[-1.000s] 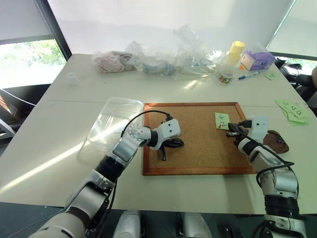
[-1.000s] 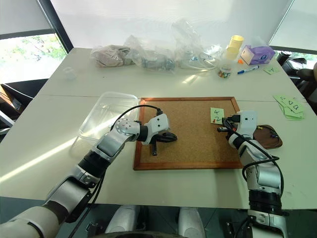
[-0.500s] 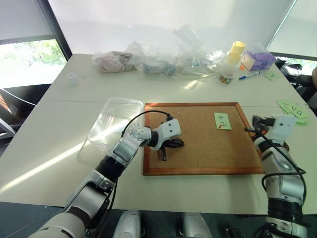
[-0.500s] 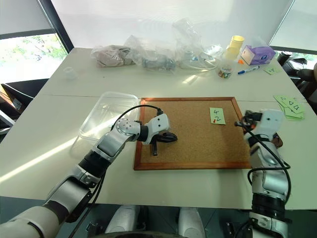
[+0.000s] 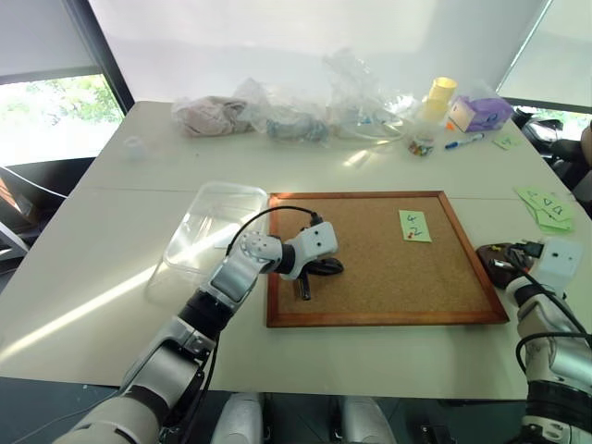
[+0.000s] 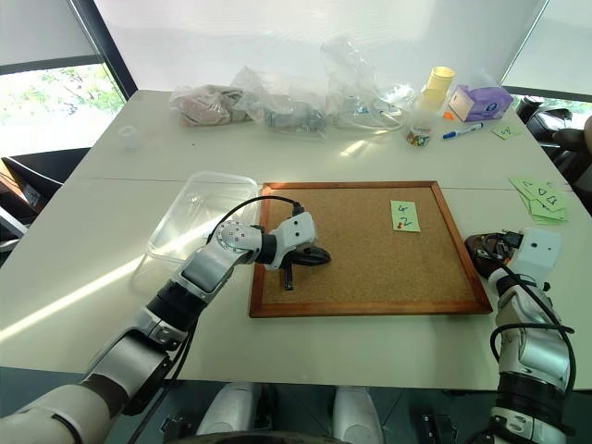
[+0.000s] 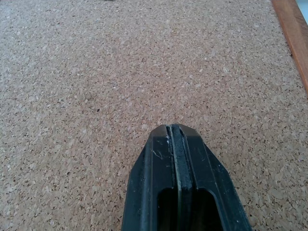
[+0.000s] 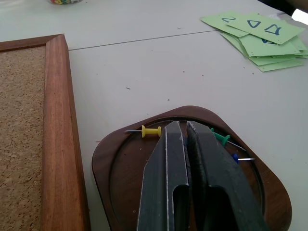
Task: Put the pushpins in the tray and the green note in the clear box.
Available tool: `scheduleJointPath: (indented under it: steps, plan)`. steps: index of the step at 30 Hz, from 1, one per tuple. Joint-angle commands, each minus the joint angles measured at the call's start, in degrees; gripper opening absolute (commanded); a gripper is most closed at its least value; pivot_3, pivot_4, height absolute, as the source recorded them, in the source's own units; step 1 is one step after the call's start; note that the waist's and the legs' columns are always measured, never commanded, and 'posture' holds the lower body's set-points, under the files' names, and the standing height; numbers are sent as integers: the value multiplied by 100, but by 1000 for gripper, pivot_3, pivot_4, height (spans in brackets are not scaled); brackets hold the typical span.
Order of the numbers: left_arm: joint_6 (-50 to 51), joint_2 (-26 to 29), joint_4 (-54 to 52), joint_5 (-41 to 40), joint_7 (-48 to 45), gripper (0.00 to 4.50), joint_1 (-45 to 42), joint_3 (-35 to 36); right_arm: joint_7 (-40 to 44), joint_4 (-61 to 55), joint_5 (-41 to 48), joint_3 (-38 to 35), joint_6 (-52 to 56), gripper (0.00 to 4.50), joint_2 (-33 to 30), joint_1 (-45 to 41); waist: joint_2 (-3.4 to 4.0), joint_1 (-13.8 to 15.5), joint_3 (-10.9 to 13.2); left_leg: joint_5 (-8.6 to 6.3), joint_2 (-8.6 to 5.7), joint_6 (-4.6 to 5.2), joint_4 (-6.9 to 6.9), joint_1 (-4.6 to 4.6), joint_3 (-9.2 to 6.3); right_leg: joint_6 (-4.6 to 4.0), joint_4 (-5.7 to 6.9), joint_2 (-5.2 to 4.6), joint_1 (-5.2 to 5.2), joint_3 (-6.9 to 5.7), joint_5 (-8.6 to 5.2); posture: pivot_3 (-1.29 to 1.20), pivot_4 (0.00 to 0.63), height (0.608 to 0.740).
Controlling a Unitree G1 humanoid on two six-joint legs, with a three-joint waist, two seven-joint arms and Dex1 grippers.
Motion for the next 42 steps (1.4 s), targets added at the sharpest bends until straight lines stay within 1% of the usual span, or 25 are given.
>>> scheduleJointPath:
  steps: [1, 2, 4, 5, 8, 9, 20, 24, 28, 29, 31, 33, 36, 39, 42]
  plan:
    - [114, -26, 80, 133, -43, 0, 90, -245, 13, 28, 27, -146, -12, 661, -114, -27, 0, 1, 0, 0, 0, 0, 0, 0, -1, 0, 0, 0, 1, 0, 0, 0, 150, 737]
    - [114, -24, 76, 133, -44, 0, 92, -245, 11, 33, 22, -147, -18, 998, -112, -23, 0, 0, 0, 0, 0, 0, 0, 0, -1, 0, 0, 0, 1, 0, 0, 0, 150, 737]
    - [113, -20, 76, 134, -44, 0, 93, -244, 10, 33, 19, -148, -28, 1933, -106, -14, 0, 1, 0, 0, 0, 0, 0, 0, -1, 0, 0, 0, 1, 0, 0, 0, 150, 737]
    - [112, -18, 75, 134, -46, 0, 94, -244, 8, 31, 18, -146, -32, 2489, -102, -8, 0, -1, 0, 0, 0, 0, 0, 0, -1, 0, 0, -1, 1, 0, 0, 0, 150, 737]
    - [104, -14, 78, 134, -49, 0, 91, -244, 4, 11, 22, -145, -31, 3903, -90, 19, 0, -2, 0, 0, 1, 0, 0, 0, -1, 0, 0, -1, 1, 0, 0, 0, 150, 737]
    - [99, -15, 81, 135, -51, 0, 88, -245, -1, -7, 17, -146, -29, 4458, -88, 37, 0, -2, 0, 0, 1, 0, 0, 0, -2, 0, 0, -1, 1, 0, 0, 0, 150, 737]
    - [99, -35, 87, 129, -44, 0, 90, -245, -181, -310, 113, -374, -261, 4458, -26, 113, 0, 0, 0, 0, 1, 0, 0, 0, -3, 0, -1, -1, 1, 0, 0, 0, 150, 737]
    - [92, -38, 95, 134, -39, 0, 86, -243, -289, -461, 719, -743, 24, 4458, 185, -43, 0, 1, 0, 0, 2, 1, 0, 0, -3, 0, -1, -1, 1, 0, 0, 0, 150, 737]
    - [84, -31, 103, 139, -40, 0, 87, -241, -167, -690, 1343, -1003, 148, 4458, 313, -175, 1, 0, 0, 0, 4, 1, 0, 0, -5, 0, -1, -4, 1, 0, 0, 0, 150, 737]
    - [82, -31, 107, 139, -42, 0, 85, -240, -125, -737, 1383, -982, 149, 4458, 290, -163, 1, -2, 0, -1, 4, 1, 0, 0, -5, 0, -1, -4, 1, 0, 0, 0, 150, 737]
    - [77, -29, 114, 139, -45, 0, 86, -239, -8, -854, 1372, -849, 155, 4458, 216, -98, 1, 0, 0, -1, 5, 1, 0, 0, -5, 0, -1, -4, 1, 0, 0, 0, 150, 737]
    - [75, -28, 112, 140, -46, 0, 89, -239, 201, -1033, 1163, -545, 121, 4458, 93, 17, 1, 0, 0, -1, 5, 1, 0, 0, -6, 0, -1, -4, 1, 0, 0, 0, 150, 737]
    - [69, -15, 113, 134, -62, 0, 91, -236, 838, -1547, 796, 421, 241, 4458, -207, 182, 2, -23, 0, -1, 4, 2, -1, 0, -5, -1, -1, -4, 0, 0, 0, 0, 150, 737]
    - [61, -13, 120, 136, -69, 0, 90, -236, 1023, -1689, 732, 950, 446, 4458, -211, 60, 1, -18, 0, -1, 5, 2, 0, 2, -8, -1, 0, -3, 2, -1, -1, 0, 150, 737]
    - [59, -12, 118, 142, -64, 0, 92, -231, 1133, -1601, 680, 1327, 508, 4458, -73, -163, 0, 6, 1, -1, 4, 2, 0, -2, -11, -1, -2, -4, 1, -2, -1, 0, 150, 737]
